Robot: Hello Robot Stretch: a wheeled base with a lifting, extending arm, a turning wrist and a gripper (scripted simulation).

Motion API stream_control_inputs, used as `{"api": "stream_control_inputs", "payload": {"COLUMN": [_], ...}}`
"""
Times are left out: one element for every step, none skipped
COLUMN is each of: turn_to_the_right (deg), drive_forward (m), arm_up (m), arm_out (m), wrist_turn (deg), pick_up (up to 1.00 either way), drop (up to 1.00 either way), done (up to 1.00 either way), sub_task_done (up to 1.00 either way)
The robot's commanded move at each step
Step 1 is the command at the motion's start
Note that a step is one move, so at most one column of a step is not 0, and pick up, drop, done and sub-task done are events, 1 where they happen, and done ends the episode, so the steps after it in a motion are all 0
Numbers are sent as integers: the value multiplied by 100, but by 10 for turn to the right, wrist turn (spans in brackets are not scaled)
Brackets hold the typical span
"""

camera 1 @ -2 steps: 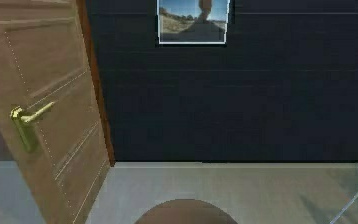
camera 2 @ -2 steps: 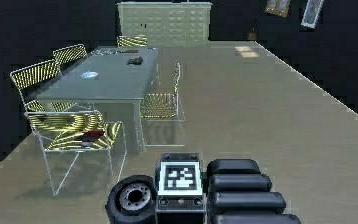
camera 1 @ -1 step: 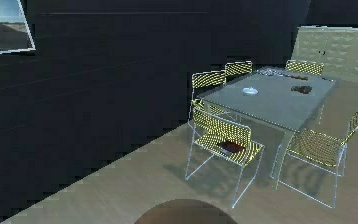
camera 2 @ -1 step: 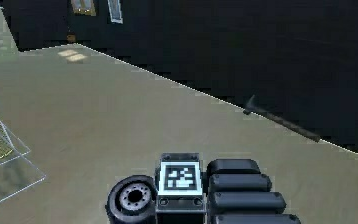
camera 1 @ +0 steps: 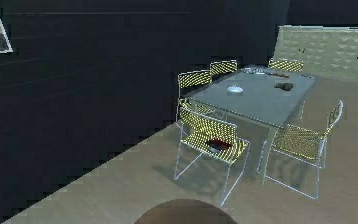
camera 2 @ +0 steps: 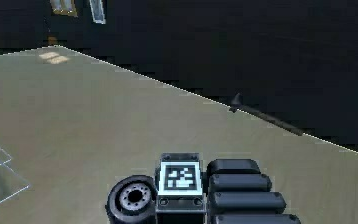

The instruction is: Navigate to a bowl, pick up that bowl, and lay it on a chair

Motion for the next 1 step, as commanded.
{"api": "stream_control_inputs", "payload": {"turn_to_the_right": [0], "drive_forward": [55], "arm_up": [0], "arm_out": [0], "wrist_turn": [0], "pick_up": [0], "drop": [0], "done": [0], "sub_task_done": [0]}}
